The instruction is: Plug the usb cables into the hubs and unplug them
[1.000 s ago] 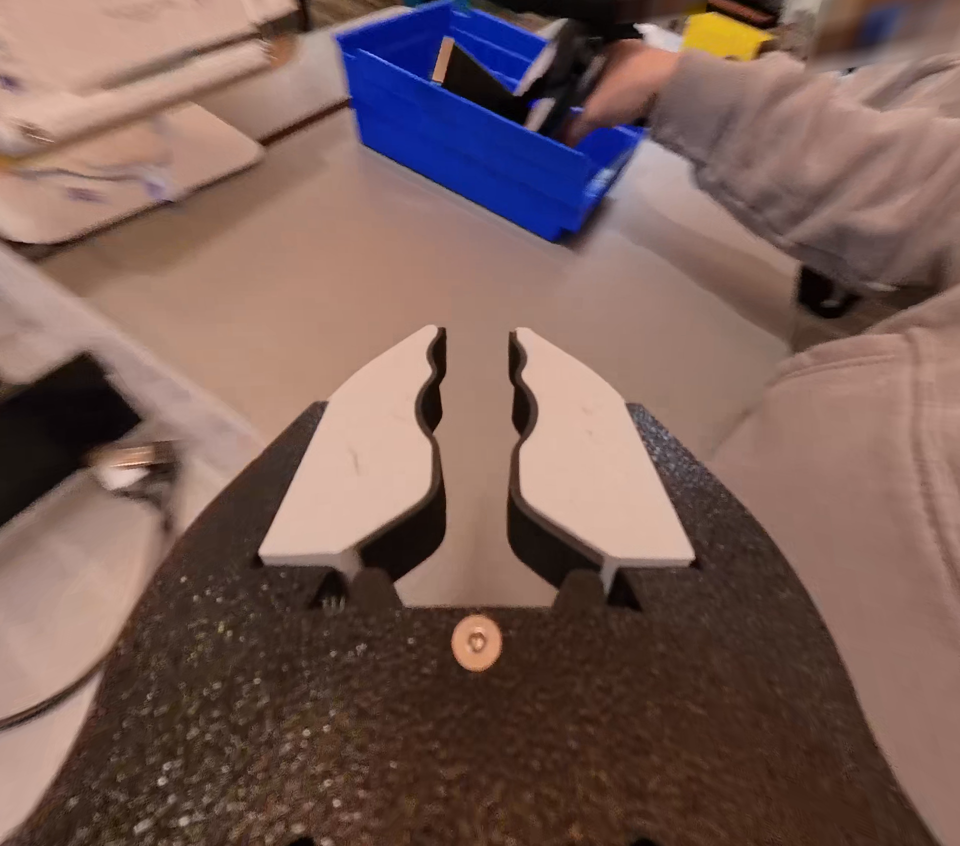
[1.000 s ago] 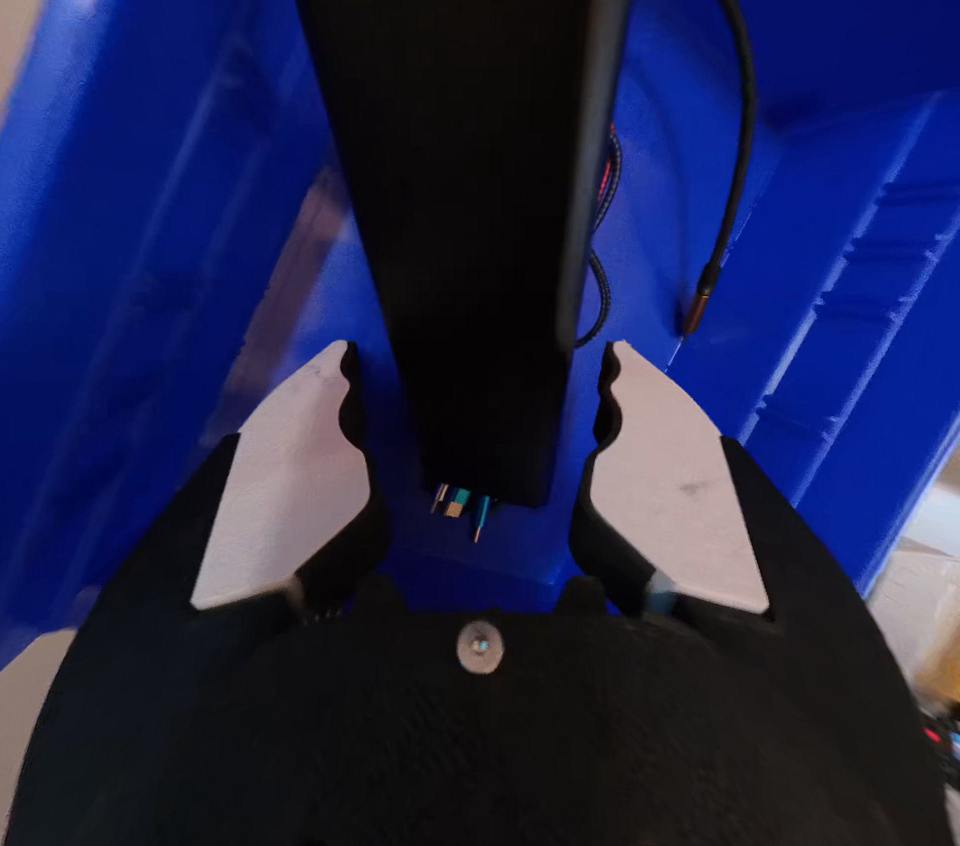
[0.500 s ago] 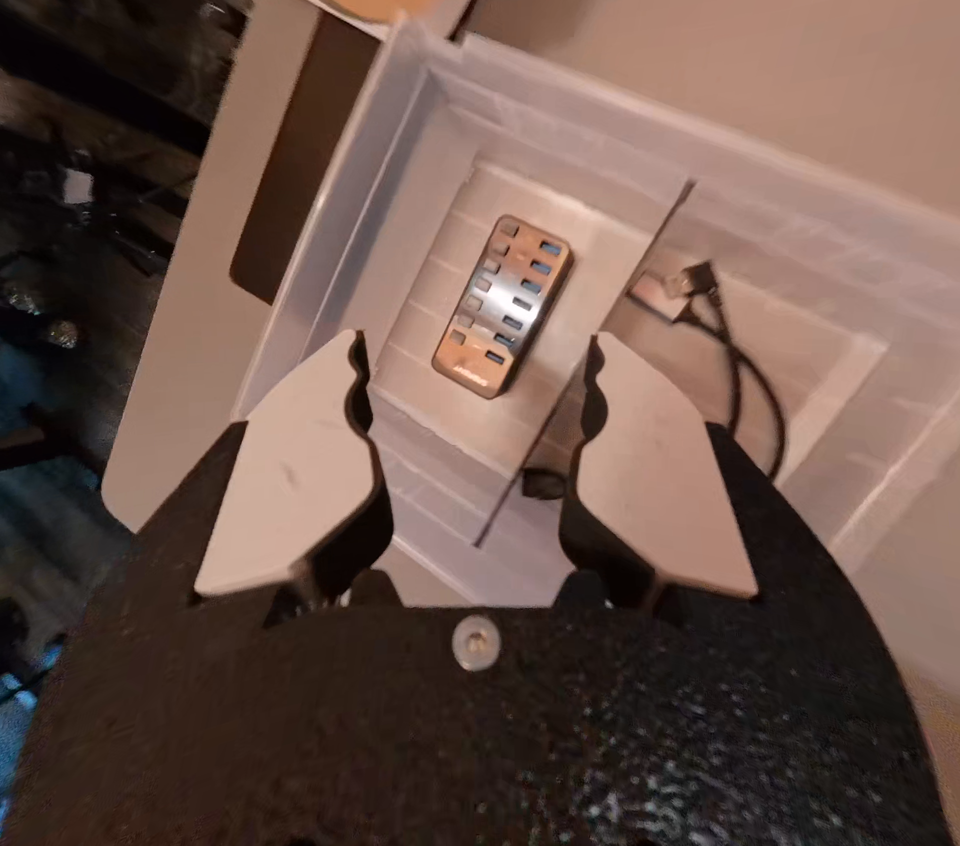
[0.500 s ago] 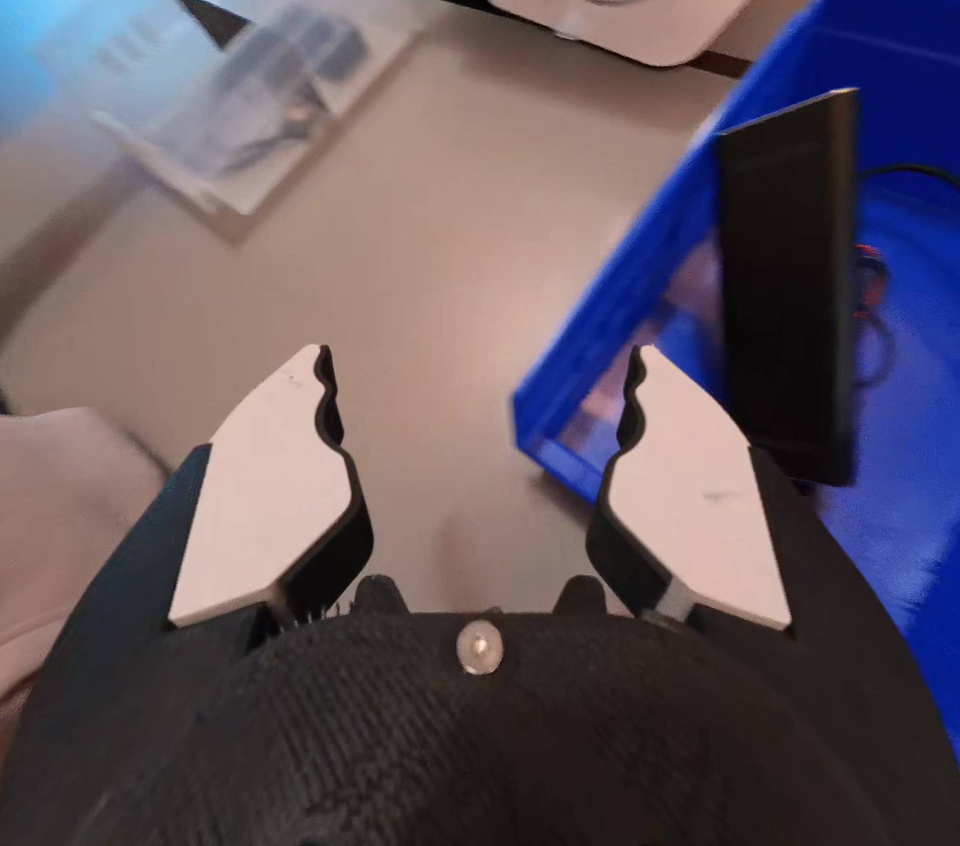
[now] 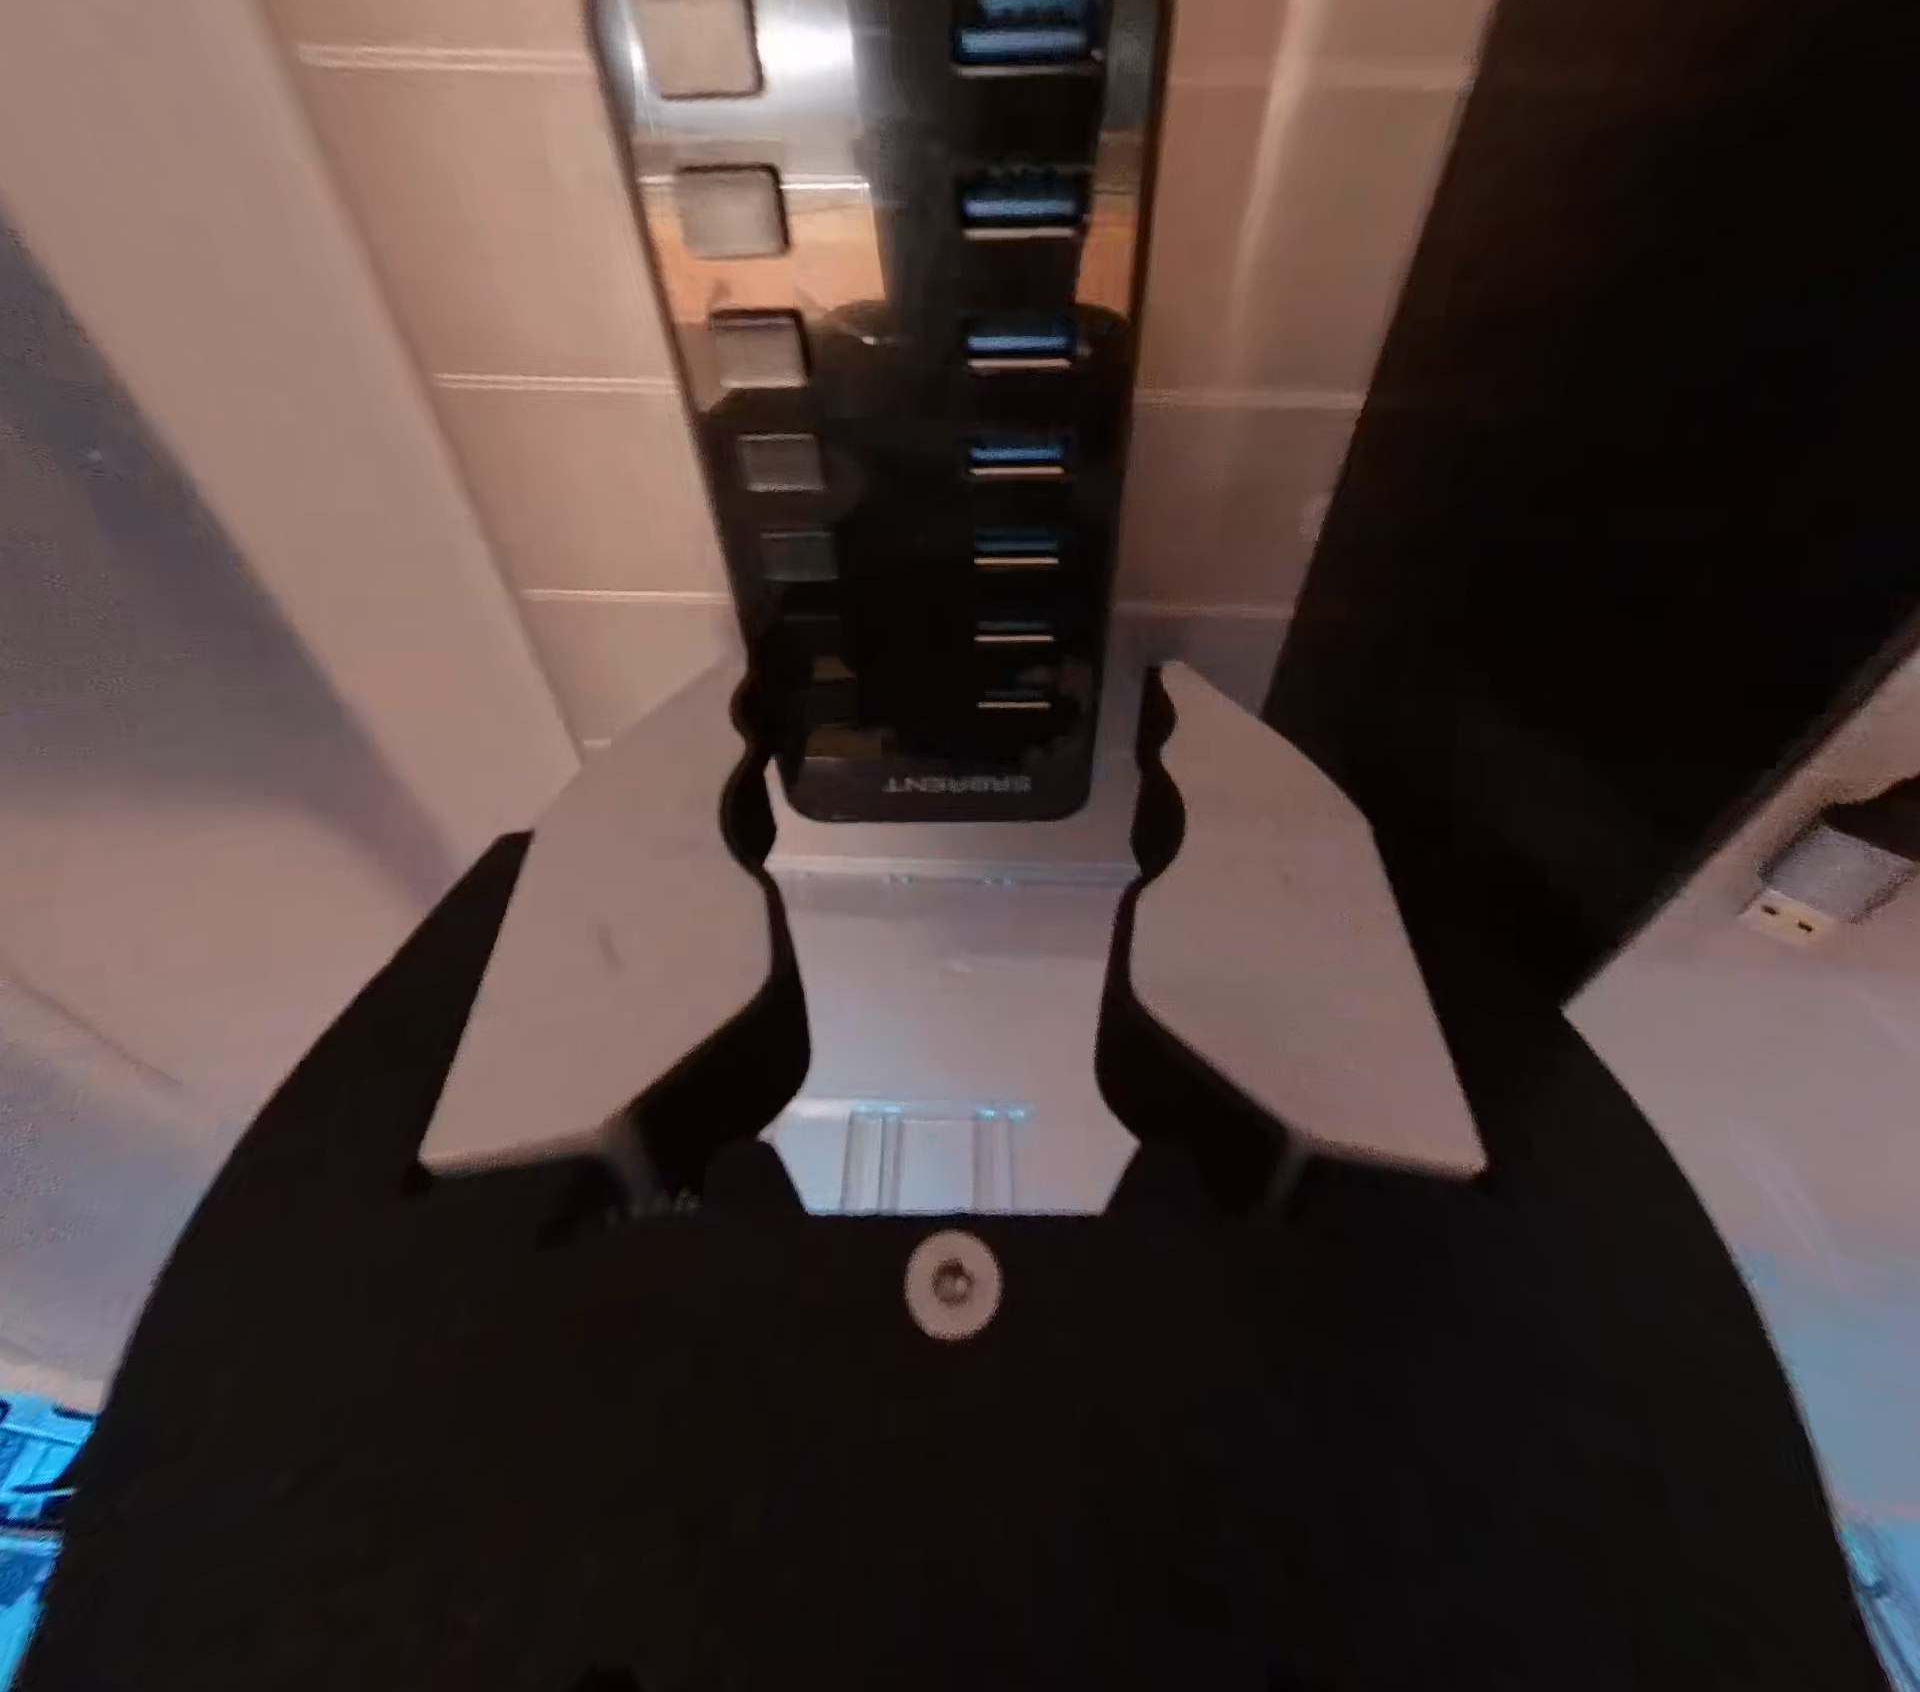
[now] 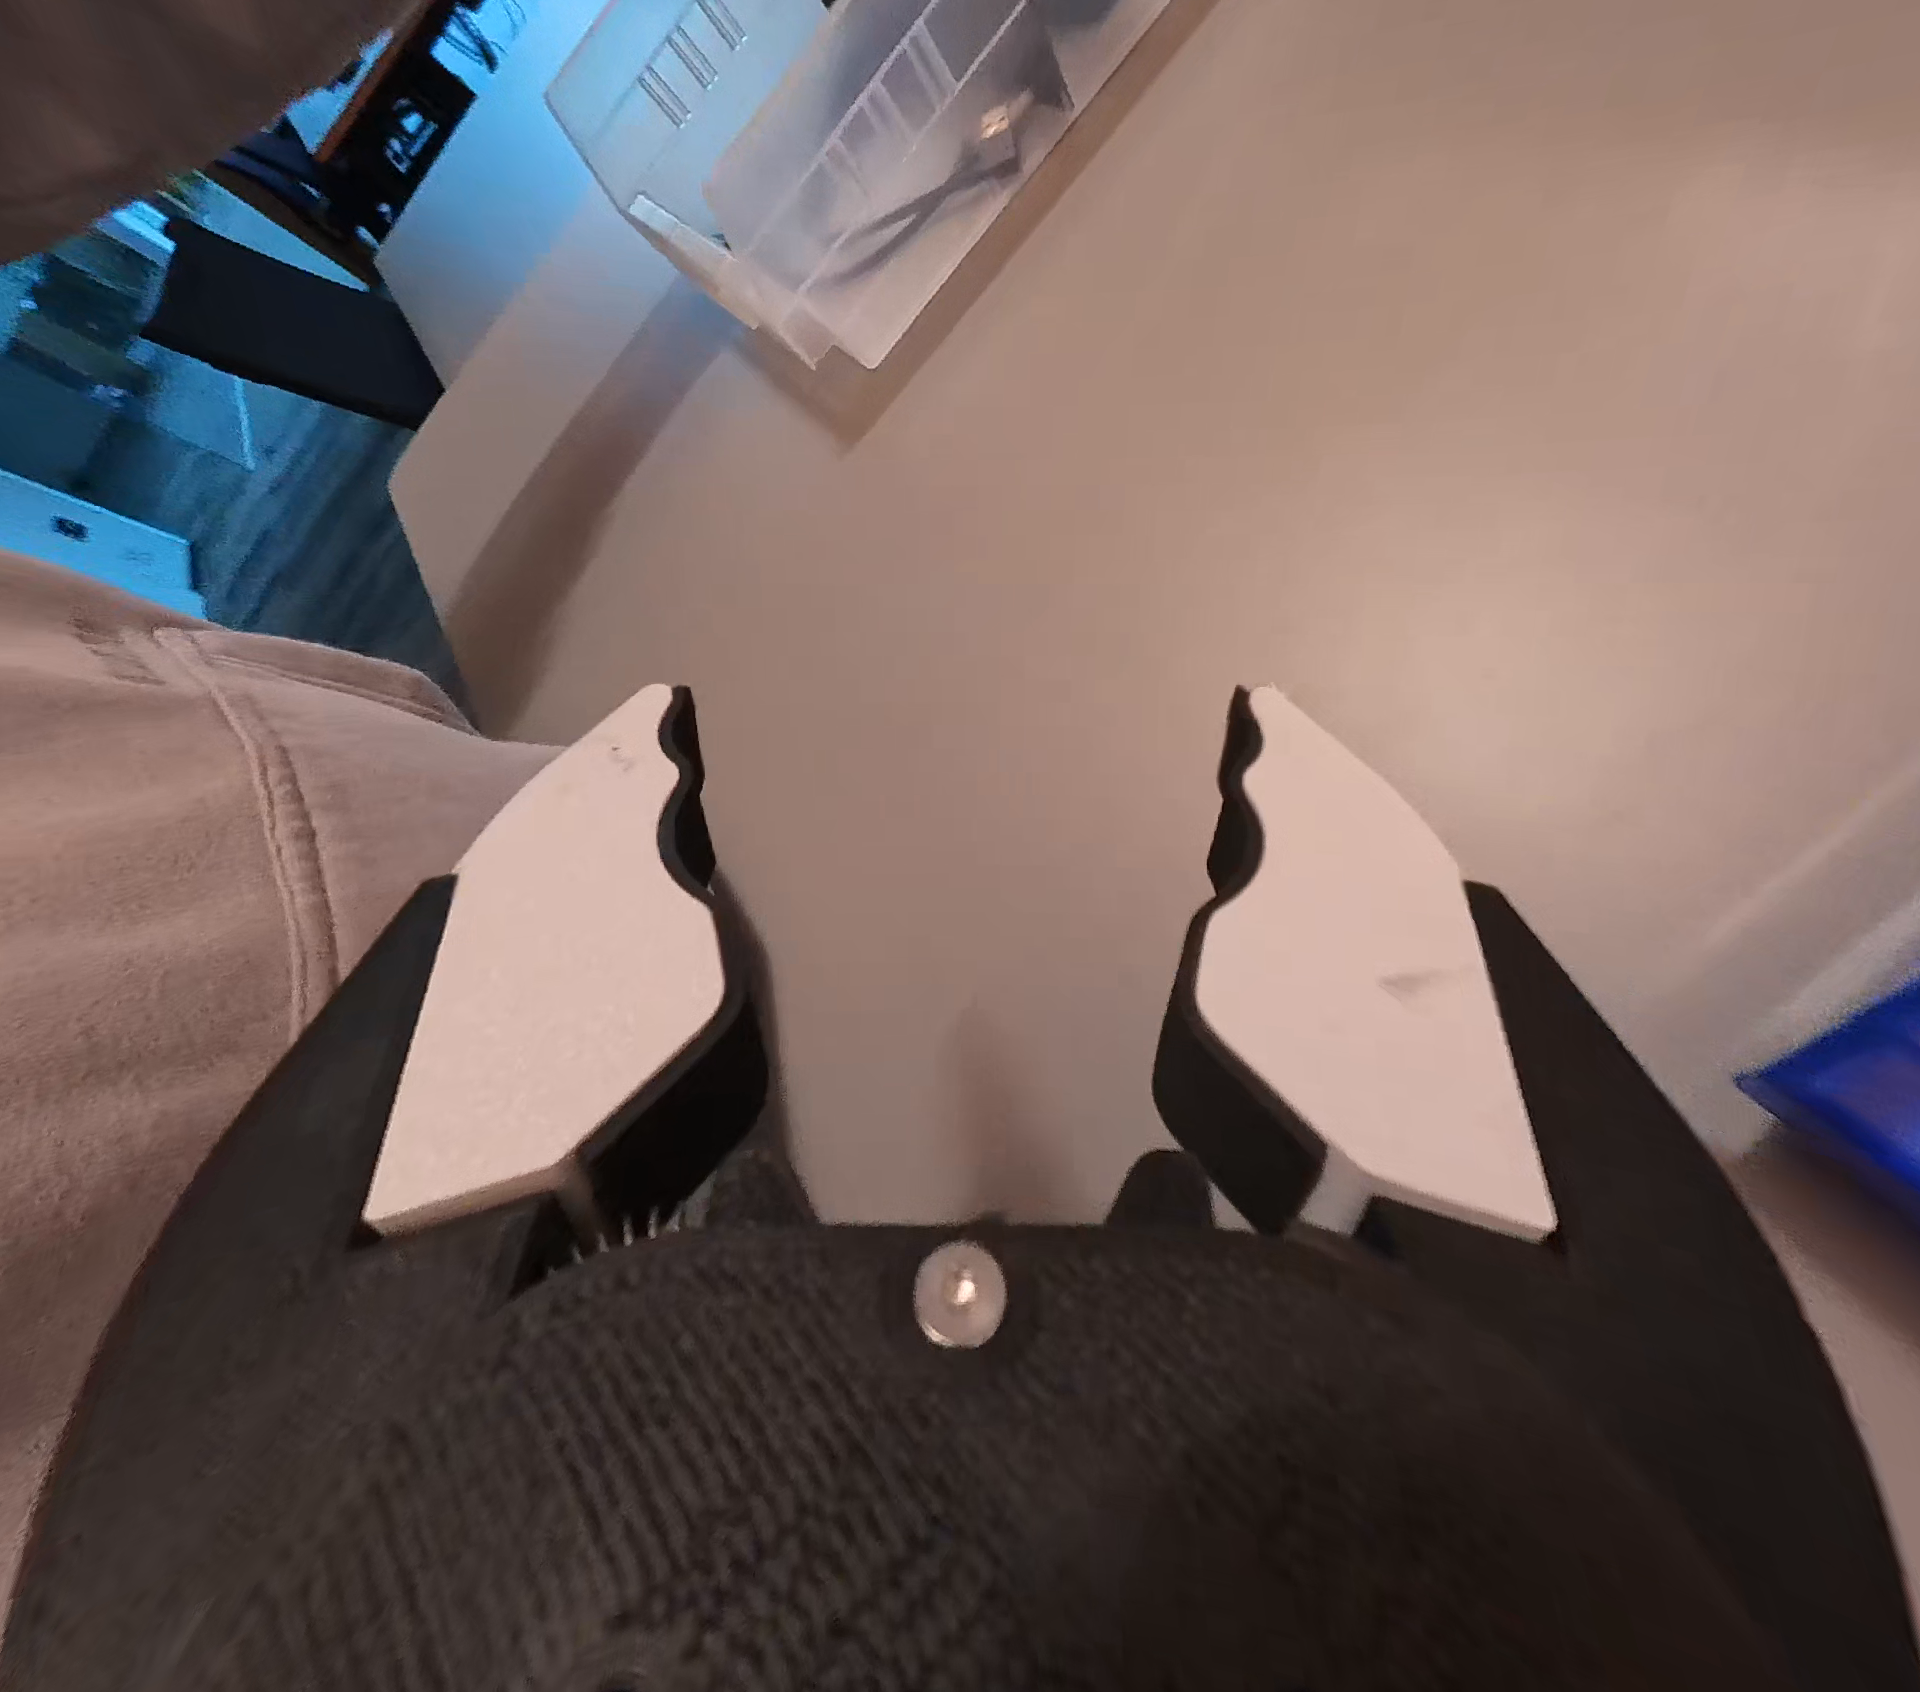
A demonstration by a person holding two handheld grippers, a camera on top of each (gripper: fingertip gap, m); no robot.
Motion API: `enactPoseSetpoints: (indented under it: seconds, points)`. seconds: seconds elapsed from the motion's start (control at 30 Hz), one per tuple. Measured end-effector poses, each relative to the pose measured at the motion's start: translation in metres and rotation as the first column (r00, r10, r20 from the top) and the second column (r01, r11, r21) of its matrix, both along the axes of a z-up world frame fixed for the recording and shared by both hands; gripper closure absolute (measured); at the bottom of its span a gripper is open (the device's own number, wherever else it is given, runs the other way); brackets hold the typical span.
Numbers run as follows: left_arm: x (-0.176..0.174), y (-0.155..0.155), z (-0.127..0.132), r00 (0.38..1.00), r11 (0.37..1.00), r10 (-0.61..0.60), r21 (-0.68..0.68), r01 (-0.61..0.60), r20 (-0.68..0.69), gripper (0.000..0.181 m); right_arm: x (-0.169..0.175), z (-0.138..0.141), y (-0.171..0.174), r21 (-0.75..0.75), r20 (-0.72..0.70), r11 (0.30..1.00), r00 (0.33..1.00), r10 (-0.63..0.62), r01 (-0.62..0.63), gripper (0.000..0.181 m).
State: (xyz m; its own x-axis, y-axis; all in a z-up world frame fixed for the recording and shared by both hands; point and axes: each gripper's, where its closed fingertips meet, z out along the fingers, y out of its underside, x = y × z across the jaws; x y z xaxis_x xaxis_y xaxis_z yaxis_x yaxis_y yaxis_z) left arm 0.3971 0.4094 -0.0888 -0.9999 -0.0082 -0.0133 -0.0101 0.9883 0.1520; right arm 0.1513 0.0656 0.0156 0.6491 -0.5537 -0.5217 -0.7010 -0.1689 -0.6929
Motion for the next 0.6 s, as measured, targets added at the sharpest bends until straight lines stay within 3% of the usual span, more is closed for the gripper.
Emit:
enactPoseSetpoints:
  seconds: [0.03,0.23,0.37,0.5,0.6]
  points:
    - [0.002,-0.001,0.001,1.000,1.000,0.010,0.000,-0.010,0.006,0.123,0.002,0.001,0.002,0.018,-0.004,1.000,1.000,-0.003,0.003,0.087]
    - [0.011,0.000,0.013,0.986,1.000,-0.012,0.022,0.009,0.167,0.123,0.013,0.000,0.009,0.081,-0.042,0.997,0.999,-0.008,0.011,0.092]
    - [0.015,-0.006,0.059,0.913,0.998,-0.039,0.052,0.019,0.405,0.123,0.019,0.006,0.014,0.129,-0.030,0.991,0.999,-0.016,0.020,0.093]
    - [0.003,-0.030,0.139,0.719,0.979,-0.202,0.128,0.156,0.665,0.124,0.029,0.019,0.022,0.176,0.020,0.984,0.999,-0.028,0.024,0.092]
    - [-0.027,-0.072,0.201,0.546,0.957,-0.233,0.092,0.273,0.805,0.124,0.036,0.028,0.031,0.174,0.079,0.985,0.997,-0.013,-0.001,0.086]
